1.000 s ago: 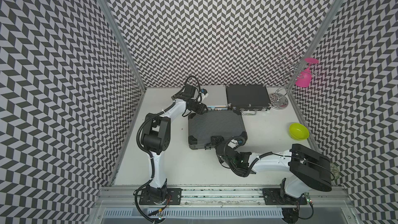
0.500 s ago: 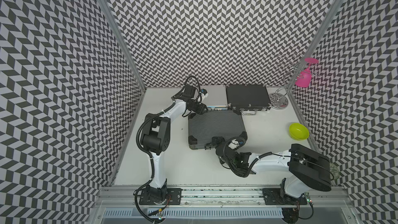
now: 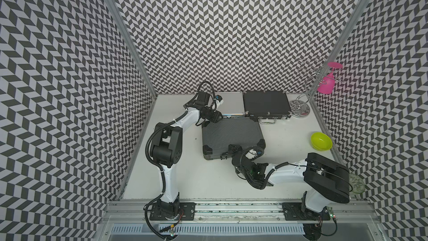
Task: Close the poker set cases
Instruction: Fasten the fastener on the poker set case.
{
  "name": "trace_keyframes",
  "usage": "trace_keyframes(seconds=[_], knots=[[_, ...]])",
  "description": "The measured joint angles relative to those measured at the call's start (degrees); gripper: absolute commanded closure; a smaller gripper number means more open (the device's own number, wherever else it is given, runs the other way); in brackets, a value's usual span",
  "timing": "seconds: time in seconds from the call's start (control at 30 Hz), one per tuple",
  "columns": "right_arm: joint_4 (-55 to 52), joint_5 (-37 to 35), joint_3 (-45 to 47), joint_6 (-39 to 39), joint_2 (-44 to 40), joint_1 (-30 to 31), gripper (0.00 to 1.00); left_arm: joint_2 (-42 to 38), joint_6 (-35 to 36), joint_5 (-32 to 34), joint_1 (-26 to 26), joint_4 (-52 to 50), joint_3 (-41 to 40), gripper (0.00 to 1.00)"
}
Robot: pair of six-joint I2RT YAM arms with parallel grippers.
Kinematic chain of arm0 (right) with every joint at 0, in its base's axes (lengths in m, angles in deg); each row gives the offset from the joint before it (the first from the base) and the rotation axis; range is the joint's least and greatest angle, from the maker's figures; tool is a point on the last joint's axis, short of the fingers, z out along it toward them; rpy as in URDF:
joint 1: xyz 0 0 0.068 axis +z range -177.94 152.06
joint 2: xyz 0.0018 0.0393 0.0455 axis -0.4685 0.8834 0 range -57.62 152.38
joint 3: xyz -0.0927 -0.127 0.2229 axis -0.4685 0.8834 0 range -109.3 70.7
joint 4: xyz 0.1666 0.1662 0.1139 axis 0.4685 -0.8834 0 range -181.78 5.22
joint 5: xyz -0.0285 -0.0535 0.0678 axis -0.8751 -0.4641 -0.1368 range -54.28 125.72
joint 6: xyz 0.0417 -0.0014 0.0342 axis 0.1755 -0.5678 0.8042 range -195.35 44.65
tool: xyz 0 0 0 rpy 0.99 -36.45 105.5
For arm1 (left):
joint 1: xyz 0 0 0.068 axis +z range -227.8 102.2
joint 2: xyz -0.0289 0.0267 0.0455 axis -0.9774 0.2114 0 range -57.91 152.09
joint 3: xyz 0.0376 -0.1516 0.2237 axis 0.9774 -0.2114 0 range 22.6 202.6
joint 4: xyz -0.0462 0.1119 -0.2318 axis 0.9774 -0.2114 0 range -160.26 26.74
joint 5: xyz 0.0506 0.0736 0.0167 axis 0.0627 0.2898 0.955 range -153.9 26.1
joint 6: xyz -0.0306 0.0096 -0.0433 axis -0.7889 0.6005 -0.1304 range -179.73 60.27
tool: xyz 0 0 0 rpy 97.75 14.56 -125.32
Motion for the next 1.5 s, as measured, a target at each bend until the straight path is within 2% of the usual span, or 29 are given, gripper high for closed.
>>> trace_keyframes(seconds=[0.57,0.77,0.97,1.2,1.37,1.47,1.5], knots=[[4.42,-0.39,3.28,0.76,-1.14,-0.44,0.01,-0.24,0.15,-0.22,-0.13,0.98,-0.63,0.58],[-0.5,2.43,6.56,-2.47,-7.48,-2.78,0.01,-0.52,-0.48,0.26,-0.13,1.16,-0.94,0.57],[-6.25,2.01,10.95,-5.46,-15.52,-3.48,0.01,-0.63,-1.16,0.5,-0.13,1.16,-1.03,0.56],[-18.12,0.28,14.49,-17.53,-28.96,-6.08,0.01,-2.97,-2.38,2.14,-0.11,1.22,-2.62,0.54],[-23.12,1.05,14.51,-31.21,-37.44,-12.81,0.01,-6.4,-4.68,2.95,0.0,1.51,-5.99,0.48],[-25.11,3.61,13.94,-41.48,-41.09,-18.62,0.01,-9.81,-6.67,2.86,0.0,1.6,-9.44,0.4],[-25.88,4.92,13.14,-45.2,-41.51,-20.76,0.01,-11.28,-7.5,2.95,0.0,2.16,-10.75,0.08]])
